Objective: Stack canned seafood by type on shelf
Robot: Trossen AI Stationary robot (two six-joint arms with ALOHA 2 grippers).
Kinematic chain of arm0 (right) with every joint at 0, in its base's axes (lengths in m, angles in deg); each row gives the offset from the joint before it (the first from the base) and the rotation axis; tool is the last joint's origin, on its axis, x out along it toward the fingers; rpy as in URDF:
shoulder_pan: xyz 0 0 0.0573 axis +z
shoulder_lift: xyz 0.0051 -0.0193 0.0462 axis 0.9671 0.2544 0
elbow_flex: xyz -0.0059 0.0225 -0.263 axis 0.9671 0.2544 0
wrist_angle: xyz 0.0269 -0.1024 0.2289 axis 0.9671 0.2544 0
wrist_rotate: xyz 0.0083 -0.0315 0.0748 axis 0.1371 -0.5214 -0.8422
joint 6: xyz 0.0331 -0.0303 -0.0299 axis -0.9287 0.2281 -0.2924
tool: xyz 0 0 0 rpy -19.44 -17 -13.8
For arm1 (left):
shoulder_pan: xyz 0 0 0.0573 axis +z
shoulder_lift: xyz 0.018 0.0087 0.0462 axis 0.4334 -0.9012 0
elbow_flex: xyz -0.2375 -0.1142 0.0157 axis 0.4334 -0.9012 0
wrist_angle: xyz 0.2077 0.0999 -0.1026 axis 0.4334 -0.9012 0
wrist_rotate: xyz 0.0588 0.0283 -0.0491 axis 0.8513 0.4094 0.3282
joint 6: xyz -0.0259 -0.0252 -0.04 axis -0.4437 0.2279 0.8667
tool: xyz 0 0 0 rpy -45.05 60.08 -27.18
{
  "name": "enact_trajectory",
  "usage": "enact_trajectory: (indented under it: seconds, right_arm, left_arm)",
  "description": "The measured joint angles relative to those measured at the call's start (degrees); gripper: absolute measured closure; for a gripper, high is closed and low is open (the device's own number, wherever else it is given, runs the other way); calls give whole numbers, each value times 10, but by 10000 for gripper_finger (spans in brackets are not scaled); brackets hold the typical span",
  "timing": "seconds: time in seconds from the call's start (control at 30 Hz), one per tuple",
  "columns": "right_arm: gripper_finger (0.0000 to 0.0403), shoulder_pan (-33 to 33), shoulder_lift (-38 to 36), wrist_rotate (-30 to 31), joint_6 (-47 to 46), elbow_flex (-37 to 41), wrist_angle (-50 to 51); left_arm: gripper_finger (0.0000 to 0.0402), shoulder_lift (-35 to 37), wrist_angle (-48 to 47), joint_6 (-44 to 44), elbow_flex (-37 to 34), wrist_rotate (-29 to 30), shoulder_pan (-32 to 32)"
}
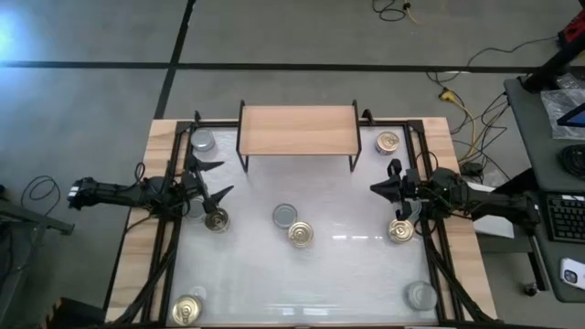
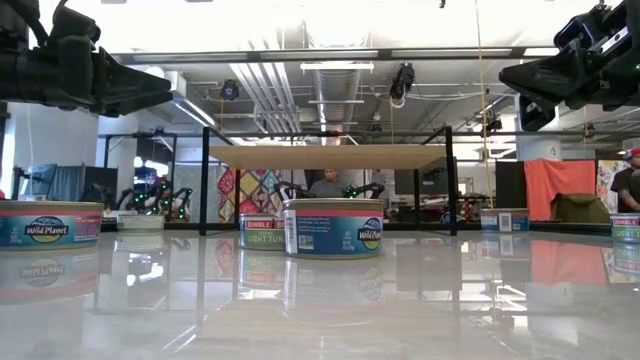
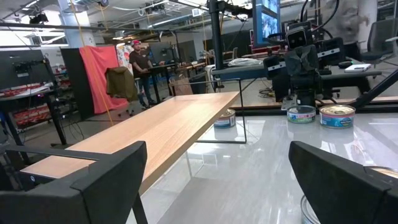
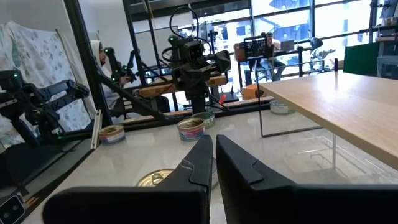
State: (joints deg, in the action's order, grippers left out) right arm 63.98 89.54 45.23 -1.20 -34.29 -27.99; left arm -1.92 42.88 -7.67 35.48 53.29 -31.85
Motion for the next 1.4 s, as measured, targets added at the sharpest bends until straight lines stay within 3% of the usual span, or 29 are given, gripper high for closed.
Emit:
enact_trajectory:
  seconds: [1.13,1.23,1.4]
  right_arm:
    - [390,0,0,0,0,0,0]
    - [390,0,0,0,-1,0,-38]
    - [390,0,0,2,-98,0,-75]
  left_arm:
    - [25,0,0,0,0,0,0]
    - [25,0,0,0,0,0,0]
    - [25,0,0,0,0,0,0]
